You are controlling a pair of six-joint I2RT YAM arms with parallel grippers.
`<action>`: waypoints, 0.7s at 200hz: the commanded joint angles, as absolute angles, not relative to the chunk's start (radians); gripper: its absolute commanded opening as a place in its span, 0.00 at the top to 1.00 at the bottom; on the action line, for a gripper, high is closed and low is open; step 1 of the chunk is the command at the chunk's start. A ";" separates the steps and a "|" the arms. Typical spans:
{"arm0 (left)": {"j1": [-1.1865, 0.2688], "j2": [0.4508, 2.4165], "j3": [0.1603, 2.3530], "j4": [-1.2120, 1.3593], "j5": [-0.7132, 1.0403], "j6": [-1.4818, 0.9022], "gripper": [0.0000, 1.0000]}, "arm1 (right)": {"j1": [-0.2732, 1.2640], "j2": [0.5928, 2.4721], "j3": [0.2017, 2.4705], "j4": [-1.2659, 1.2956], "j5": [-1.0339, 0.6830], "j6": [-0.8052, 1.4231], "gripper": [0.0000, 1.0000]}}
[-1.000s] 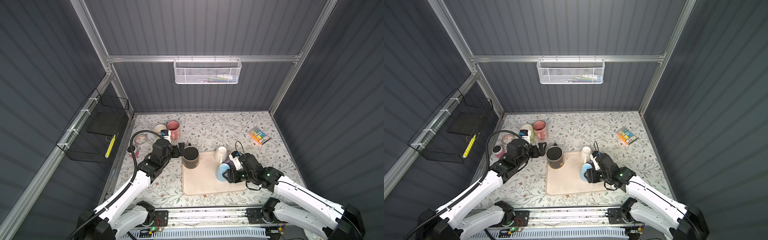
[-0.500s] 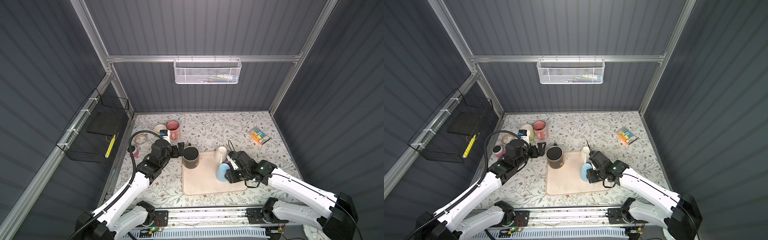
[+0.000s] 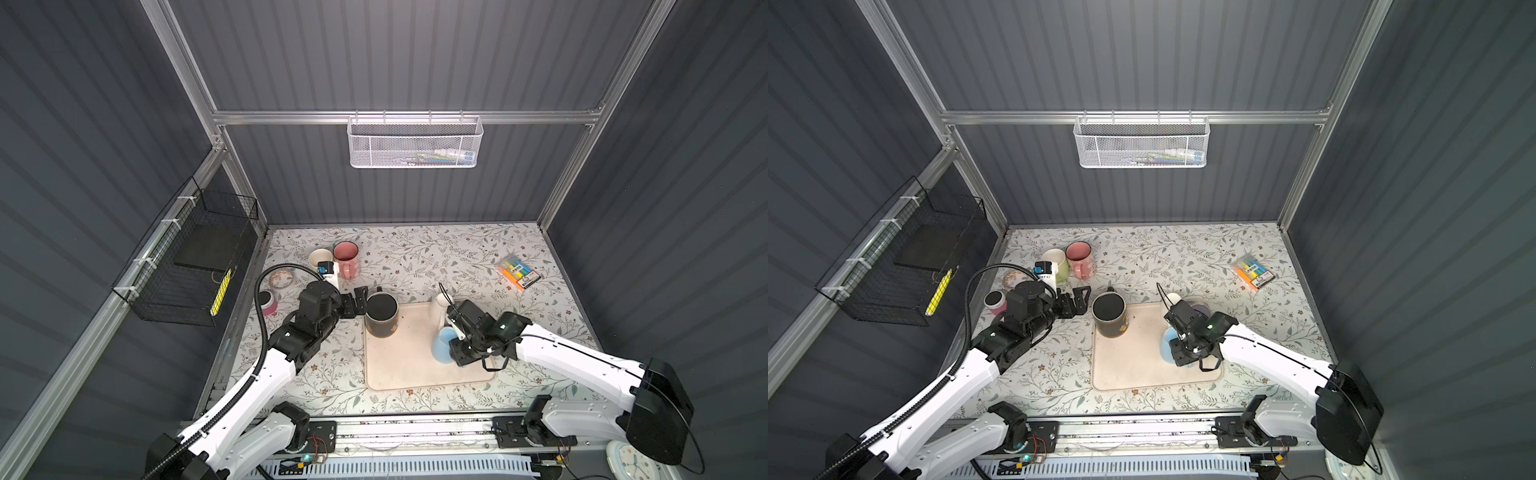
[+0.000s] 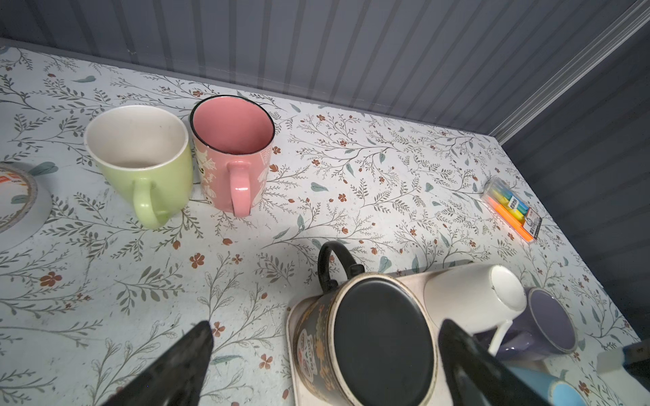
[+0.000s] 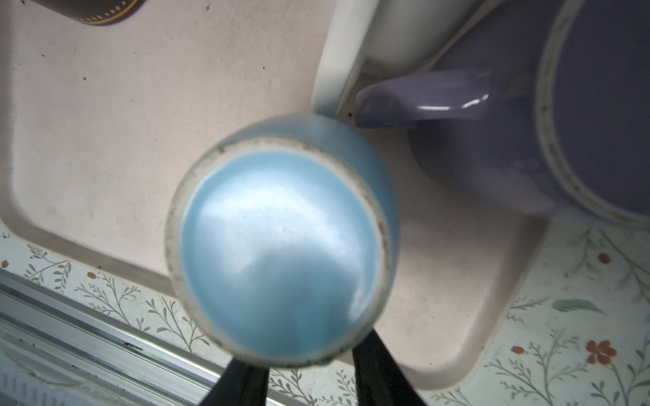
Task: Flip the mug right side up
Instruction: 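Lower the right gripper onto the upside-down light blue mug and close on it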
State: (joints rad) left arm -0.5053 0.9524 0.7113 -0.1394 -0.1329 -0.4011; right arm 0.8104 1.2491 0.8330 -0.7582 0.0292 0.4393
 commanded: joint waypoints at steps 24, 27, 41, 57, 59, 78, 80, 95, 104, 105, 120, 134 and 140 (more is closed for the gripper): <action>-0.512 0.923 0.690 -0.153 -0.123 -0.394 0.00 | 0.816 1.295 0.873 -0.785 0.063 0.410 0.64; -0.512 0.923 0.689 -0.153 -0.123 -0.394 0.00 | 0.816 1.298 0.873 -0.785 0.062 0.410 0.64; -0.512 0.925 0.688 -0.153 -0.123 -0.394 0.00 | 0.816 1.310 0.876 -0.784 0.060 0.408 0.65; -0.512 0.929 0.687 -0.152 -0.122 -0.393 0.00 | 0.816 1.321 0.880 -0.785 0.061 0.404 0.67; -0.512 0.929 0.688 -0.151 -0.121 -0.394 0.00 | 0.816 1.322 0.880 -0.785 0.061 0.403 0.67; -0.512 0.936 0.690 -0.147 -0.120 -0.390 0.00 | 0.816 1.334 0.885 -0.784 0.065 0.400 0.67; -0.512 0.937 0.691 -0.147 -0.120 -0.390 0.00 | 0.816 1.336 0.884 -0.784 0.065 0.399 0.67; -0.512 0.944 0.694 -0.143 -0.117 -0.388 0.00 | 0.816 1.348 0.889 -0.784 0.064 0.397 0.68; -0.512 0.949 0.696 -0.143 -0.115 -0.388 0.00 | 0.816 1.358 0.891 -0.784 0.064 0.393 0.69; -0.512 0.949 0.697 -0.143 -0.114 -0.388 0.00 | 0.816 1.359 0.891 -0.784 0.064 0.393 0.69; -0.512 0.956 0.701 -0.140 -0.111 -0.386 0.00 | 0.816 1.372 0.900 -0.784 0.067 0.390 0.70; -0.512 0.960 0.706 -0.140 -0.110 -0.384 0.00 | 0.816 1.380 0.908 -0.789 0.072 0.390 0.71; -0.512 0.961 0.707 -0.140 -0.109 -0.383 0.00 | 0.816 1.383 0.910 -0.788 0.073 0.388 0.72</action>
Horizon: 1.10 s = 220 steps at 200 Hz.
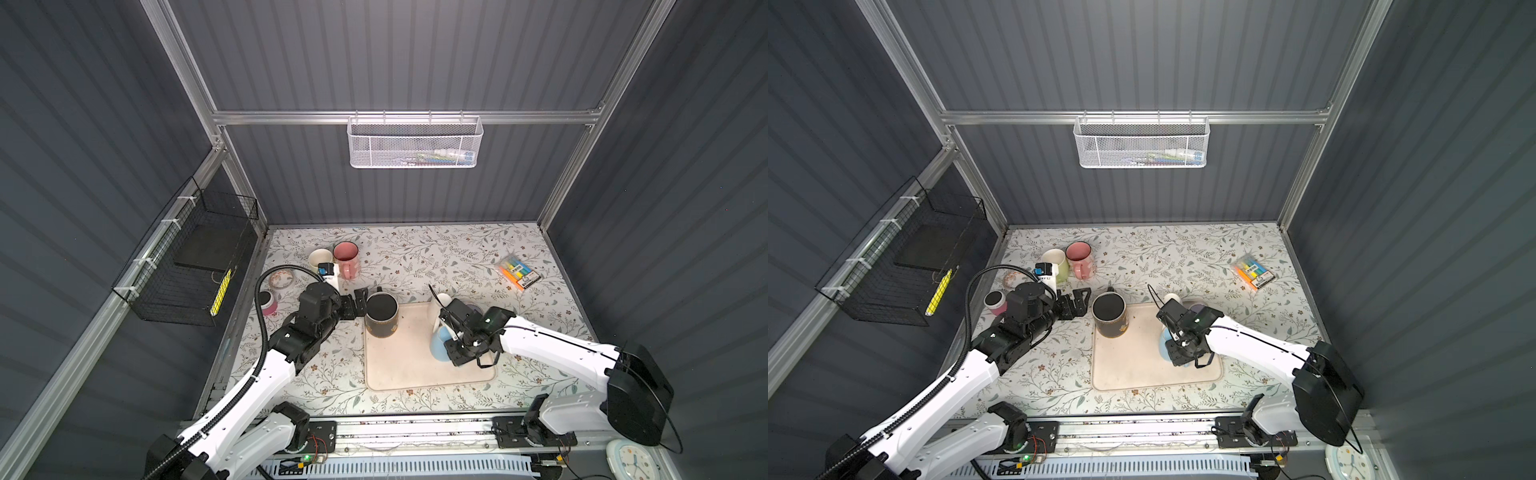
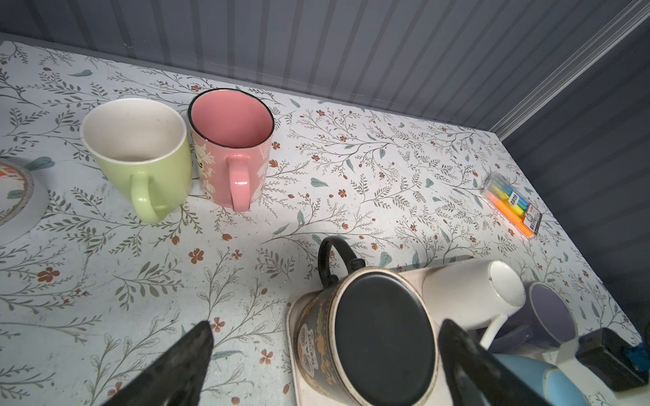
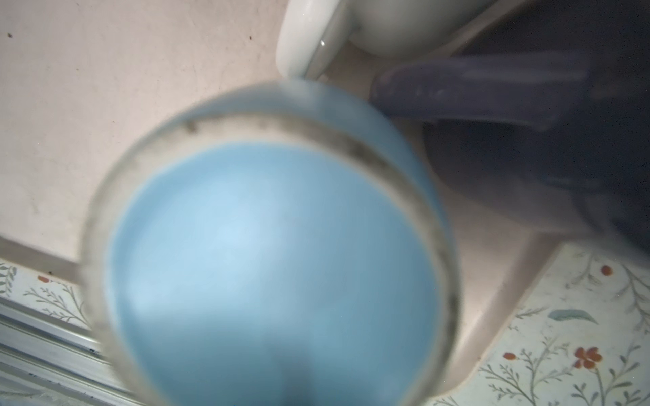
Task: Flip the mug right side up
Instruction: 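Lower the right gripper onto the upside-down light blue mug and close on it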
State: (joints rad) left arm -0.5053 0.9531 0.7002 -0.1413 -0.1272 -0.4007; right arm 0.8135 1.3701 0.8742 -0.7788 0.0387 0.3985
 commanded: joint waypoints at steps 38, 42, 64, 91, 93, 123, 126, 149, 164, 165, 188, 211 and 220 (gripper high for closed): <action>-0.512 0.962 0.706 -0.137 -0.110 -0.382 0.00 | 0.816 1.388 0.915 -0.789 0.069 0.383 0.77; -0.512 0.960 0.704 -0.137 -0.110 -0.383 0.00 | 0.816 1.390 0.916 -0.789 0.069 0.383 0.78; -0.512 0.954 0.699 -0.133 -0.110 -0.387 0.00 | 0.816 1.395 0.917 -0.784 0.070 0.381 0.82; -0.512 0.947 0.700 -0.138 -0.110 -0.388 0.00 | 0.818 1.396 0.915 -0.781 0.067 0.380 0.88; -0.512 0.947 0.700 -0.138 -0.110 -0.388 0.00 | 0.818 1.396 0.916 -0.780 0.066 0.380 0.89; -0.511 0.936 0.700 -0.144 -0.109 -0.393 0.00 | 0.821 1.380 0.908 -0.774 0.064 0.383 0.97; -0.512 0.935 0.700 -0.144 -0.109 -0.394 0.00 | 0.822 1.378 0.907 -0.775 0.062 0.383 0.97; -0.512 0.927 0.701 -0.150 -0.107 -0.398 0.00 | 0.836 1.353 0.905 -0.769 0.056 0.380 1.00; -0.511 0.922 0.704 -0.153 -0.104 -0.401 0.00 | 0.845 1.329 0.905 -0.765 0.050 0.377 1.00; -0.512 0.921 0.704 -0.153 -0.105 -0.401 0.00 | 0.846 1.327 0.904 -0.764 0.050 0.376 1.00; -0.512 0.916 0.703 -0.155 -0.102 -0.407 0.00 | 0.854 1.285 0.902 -0.751 0.021 0.373 1.00; -0.511 0.916 0.704 -0.154 -0.100 -0.412 0.00 | 0.854 1.242 0.902 -0.736 -0.006 0.371 1.00; -0.512 0.916 0.704 -0.154 -0.100 -0.414 0.00 | 0.855 1.229 0.903 -0.729 -0.015 0.368 1.00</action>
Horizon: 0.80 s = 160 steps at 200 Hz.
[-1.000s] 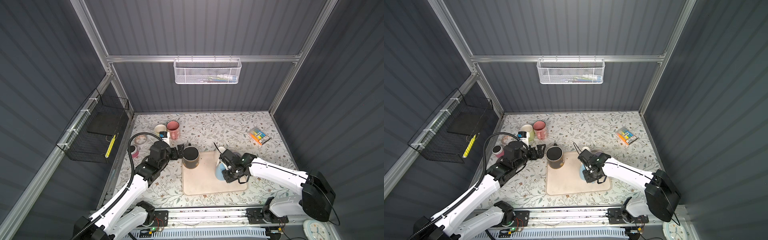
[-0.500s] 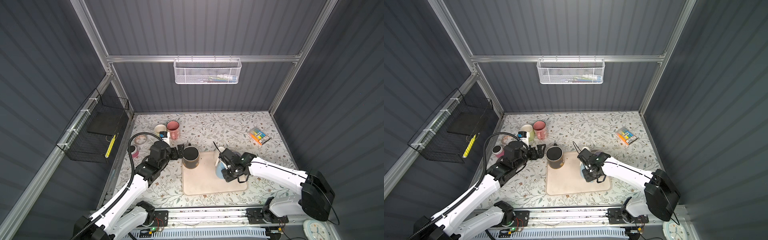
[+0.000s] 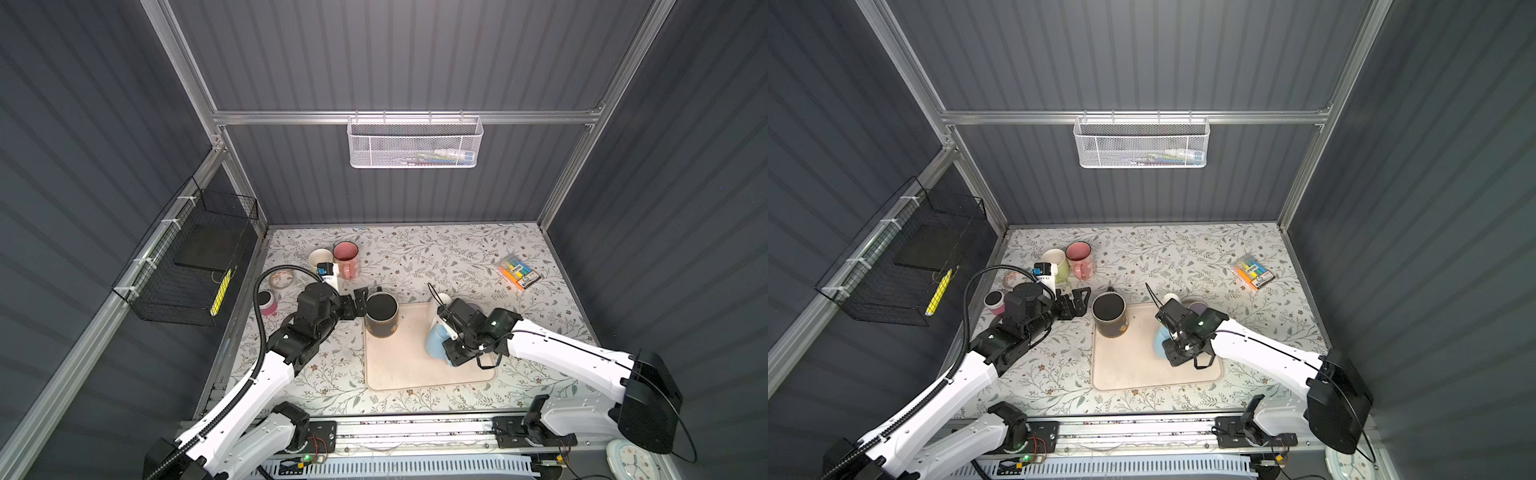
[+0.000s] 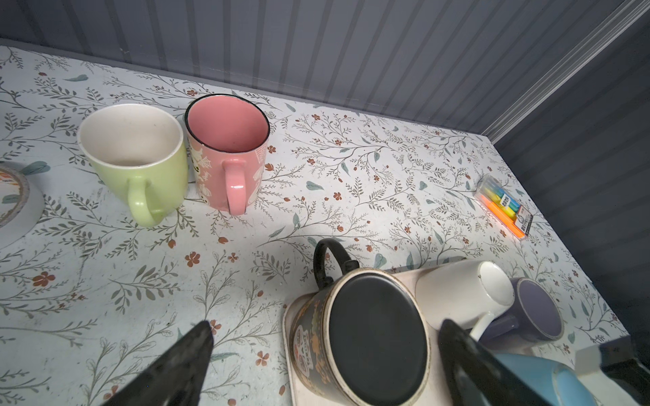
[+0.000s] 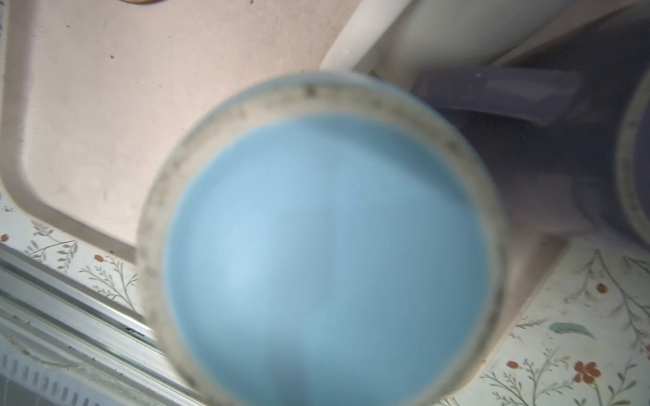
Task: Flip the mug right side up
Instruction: 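Lift the light blue mug off the tray and tilt it with the right gripper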
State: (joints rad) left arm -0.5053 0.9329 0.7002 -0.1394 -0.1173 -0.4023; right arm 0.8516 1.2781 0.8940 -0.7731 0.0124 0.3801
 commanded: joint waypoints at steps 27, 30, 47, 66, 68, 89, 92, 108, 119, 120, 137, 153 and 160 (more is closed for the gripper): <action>-0.512 0.917 0.705 -0.152 -0.094 -0.421 0.00 | 0.855 1.182 0.900 -0.699 -0.065 0.360 1.00; -0.512 0.917 0.706 -0.152 -0.093 -0.420 0.00 | 0.856 1.178 0.900 -0.694 -0.070 0.359 1.00; -0.512 0.917 0.706 -0.149 -0.089 -0.423 0.00 | 0.855 1.152 0.902 -0.675 -0.092 0.360 1.00; -0.512 0.921 0.704 -0.145 -0.076 -0.426 0.00 | 0.855 1.131 0.909 -0.657 -0.116 0.360 1.00; -0.512 0.922 0.704 -0.144 -0.074 -0.426 0.00 | 0.855 1.128 0.910 -0.656 -0.118 0.360 1.00; -0.512 0.915 0.700 -0.134 -0.048 -0.432 0.00 | 0.854 1.085 0.915 -0.622 -0.150 0.359 1.00; -0.512 0.913 0.700 -0.131 -0.045 -0.433 0.00 | 0.854 1.079 0.915 -0.617 -0.156 0.358 1.00; -0.512 0.898 0.699 -0.126 -0.031 -0.438 0.00 | 0.854 1.049 0.914 -0.584 -0.180 0.353 1.00; -0.512 0.889 0.704 -0.123 -0.021 -0.439 0.00 | 0.854 1.027 0.912 -0.561 -0.187 0.350 1.00; -0.512 0.888 0.705 -0.124 -0.020 -0.439 0.00 | 0.854 1.025 0.912 -0.560 -0.188 0.350 1.00; -0.512 0.875 0.713 -0.122 -0.001 -0.439 0.00 | 0.853 0.994 0.916 -0.534 -0.194 0.346 1.00; -0.512 0.865 0.724 -0.117 0.023 -0.436 0.00 | 0.853 0.966 0.921 -0.508 -0.204 0.340 1.00; -0.512 0.859 0.728 -0.112 0.033 -0.433 0.00 | 0.851 0.955 0.922 -0.495 -0.208 0.338 1.00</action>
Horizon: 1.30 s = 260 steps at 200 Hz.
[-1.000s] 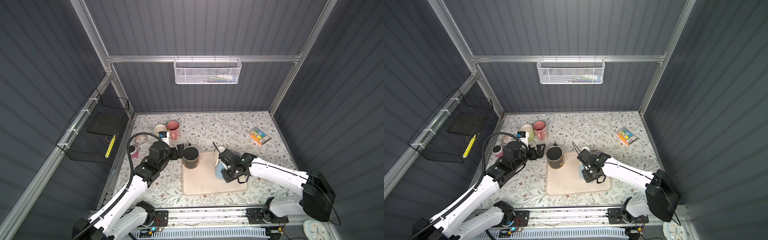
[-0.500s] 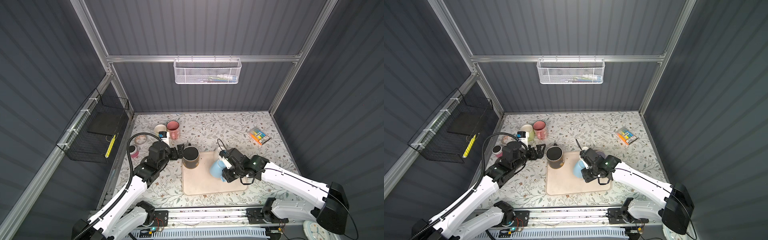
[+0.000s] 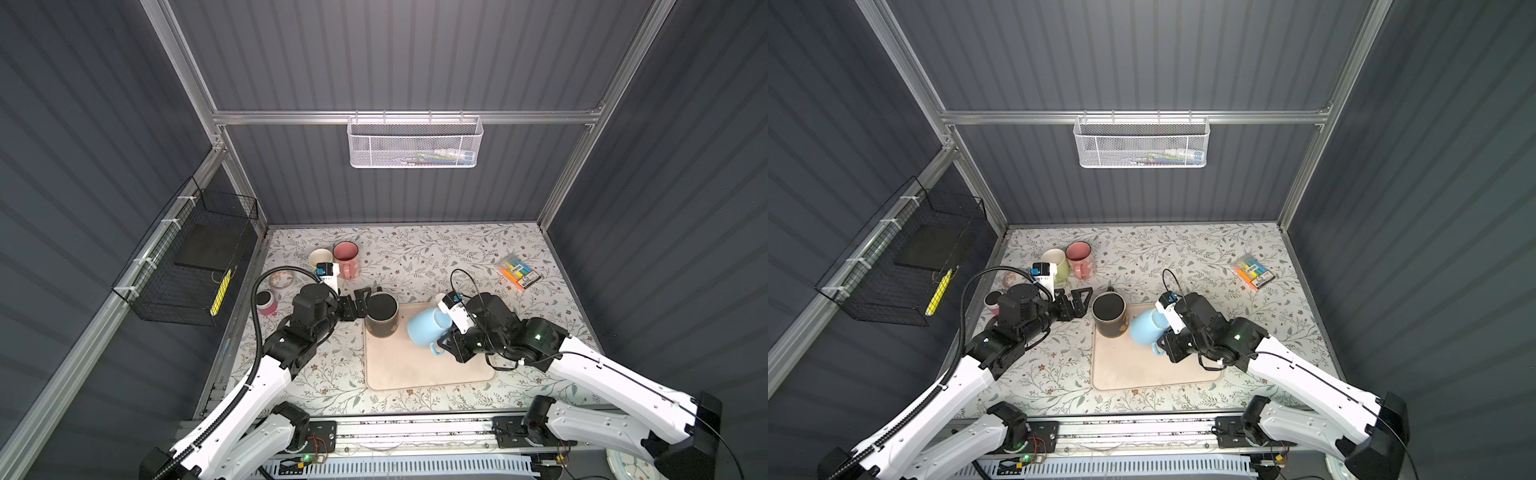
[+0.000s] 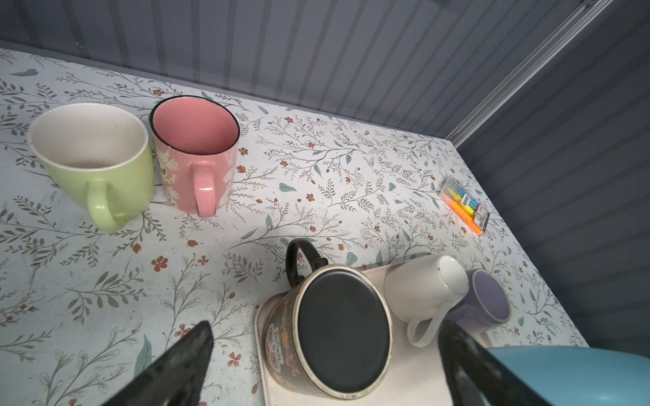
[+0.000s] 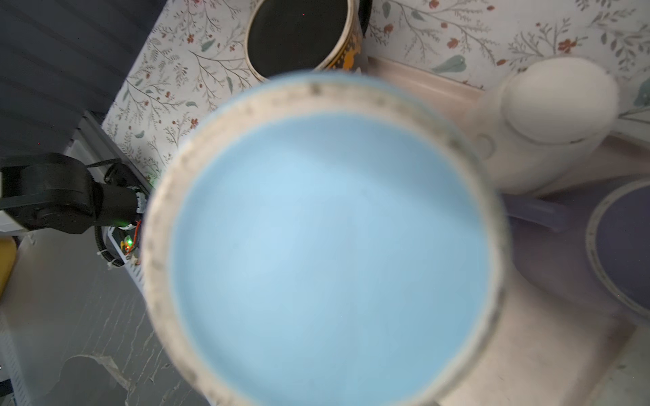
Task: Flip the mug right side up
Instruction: 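Lift the light blue mug off the tray and tilt it with the right gripper, then raise the light blue mug with the right gripper while the left gripper reaches toward it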
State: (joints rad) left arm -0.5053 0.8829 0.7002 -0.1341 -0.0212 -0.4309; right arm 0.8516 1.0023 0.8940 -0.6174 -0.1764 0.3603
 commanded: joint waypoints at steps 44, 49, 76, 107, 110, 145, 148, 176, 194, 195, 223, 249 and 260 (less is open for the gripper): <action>-0.512 0.843 0.744 -0.077 0.106 -0.433 0.00 | 0.829 0.913 0.937 -0.430 -0.235 0.337 1.00; -0.512 0.841 0.746 -0.074 0.113 -0.433 0.00 | 0.822 0.911 0.939 -0.428 -0.240 0.339 1.00; -0.512 0.838 0.745 -0.051 0.157 -0.429 0.00 | 0.782 0.893 0.941 -0.405 -0.264 0.350 1.00; -0.512 0.844 0.727 0.001 0.222 -0.431 0.00 | 0.728 0.869 0.930 -0.351 -0.323 0.372 1.00; -0.512 0.845 0.726 0.006 0.231 -0.432 0.00 | 0.724 0.867 0.930 -0.347 -0.325 0.374 1.00; -0.512 0.856 0.694 0.080 0.310 -0.439 0.01 | 0.679 0.865 0.937 -0.310 -0.393 0.383 1.00; -0.512 0.858 0.692 0.085 0.317 -0.439 0.02 | 0.676 0.866 0.939 -0.309 -0.395 0.383 1.00; -0.512 0.877 0.658 0.145 0.403 -0.429 0.05 | 0.643 0.873 0.962 -0.301 -0.428 0.377 1.00; -0.512 0.897 0.630 0.221 0.461 -0.450 0.06 | 0.624 0.874 0.969 -0.284 -0.446 0.377 1.00; -0.512 0.899 0.628 0.226 0.467 -0.453 0.06 | 0.623 0.875 0.969 -0.283 -0.448 0.377 1.00; -0.512 0.957 0.589 0.411 0.585 -0.527 0.06 | 0.599 0.883 0.976 -0.245 -0.481 0.384 1.00; -0.512 1.024 0.578 0.571 0.682 -0.598 0.07 | 0.588 0.896 0.984 -0.220 -0.507 0.389 1.00; -0.512 1.054 0.584 0.601 0.706 -0.615 0.07 | 0.583 0.900 0.987 -0.211 -0.515 0.390 1.00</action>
State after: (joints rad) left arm -0.5053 1.0130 0.5812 0.4118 0.5793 -0.5392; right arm 0.5938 0.9031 0.9367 -0.3412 -0.4603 0.3893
